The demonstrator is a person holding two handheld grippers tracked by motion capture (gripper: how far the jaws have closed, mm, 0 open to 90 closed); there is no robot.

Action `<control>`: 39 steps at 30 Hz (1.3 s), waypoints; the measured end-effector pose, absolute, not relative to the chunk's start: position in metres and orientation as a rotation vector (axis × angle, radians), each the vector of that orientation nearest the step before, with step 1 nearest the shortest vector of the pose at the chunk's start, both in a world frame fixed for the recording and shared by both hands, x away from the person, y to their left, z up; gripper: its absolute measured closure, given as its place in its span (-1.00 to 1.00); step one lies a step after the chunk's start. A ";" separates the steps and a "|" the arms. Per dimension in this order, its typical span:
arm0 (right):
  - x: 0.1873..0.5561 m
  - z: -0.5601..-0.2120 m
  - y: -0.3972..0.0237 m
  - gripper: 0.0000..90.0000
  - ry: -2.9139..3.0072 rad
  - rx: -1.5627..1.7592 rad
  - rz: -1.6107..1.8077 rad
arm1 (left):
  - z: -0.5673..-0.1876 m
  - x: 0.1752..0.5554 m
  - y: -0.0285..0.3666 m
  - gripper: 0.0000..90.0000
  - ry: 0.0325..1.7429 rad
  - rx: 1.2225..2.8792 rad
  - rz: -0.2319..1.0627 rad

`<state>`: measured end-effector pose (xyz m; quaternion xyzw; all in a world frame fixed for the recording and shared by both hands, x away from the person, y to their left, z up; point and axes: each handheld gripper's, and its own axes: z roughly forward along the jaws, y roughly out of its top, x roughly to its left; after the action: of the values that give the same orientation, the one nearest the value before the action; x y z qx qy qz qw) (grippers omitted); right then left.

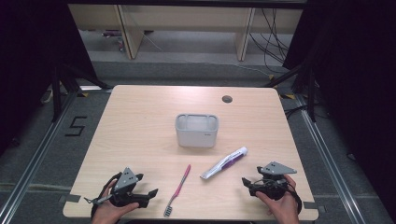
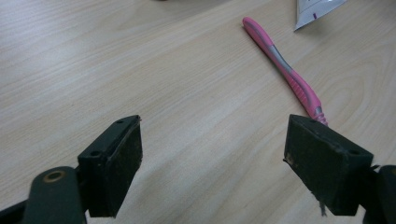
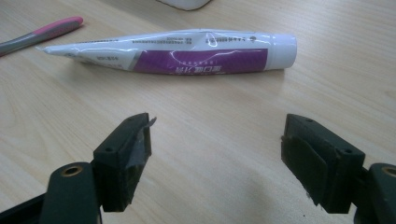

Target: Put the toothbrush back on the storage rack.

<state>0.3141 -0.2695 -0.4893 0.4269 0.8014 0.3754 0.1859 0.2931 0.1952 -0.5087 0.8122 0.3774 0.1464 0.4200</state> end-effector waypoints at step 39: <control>0.314 -0.490 -0.270 -0.43 2.260 1.207 1.061 | -0.507 0.271 0.152 0.99 0.688 2.042 0.171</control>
<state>0.3142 -0.2696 -0.4896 0.4280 0.8012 0.3762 0.1830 0.2712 0.1522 -0.5075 0.8335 0.2810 0.0696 0.4706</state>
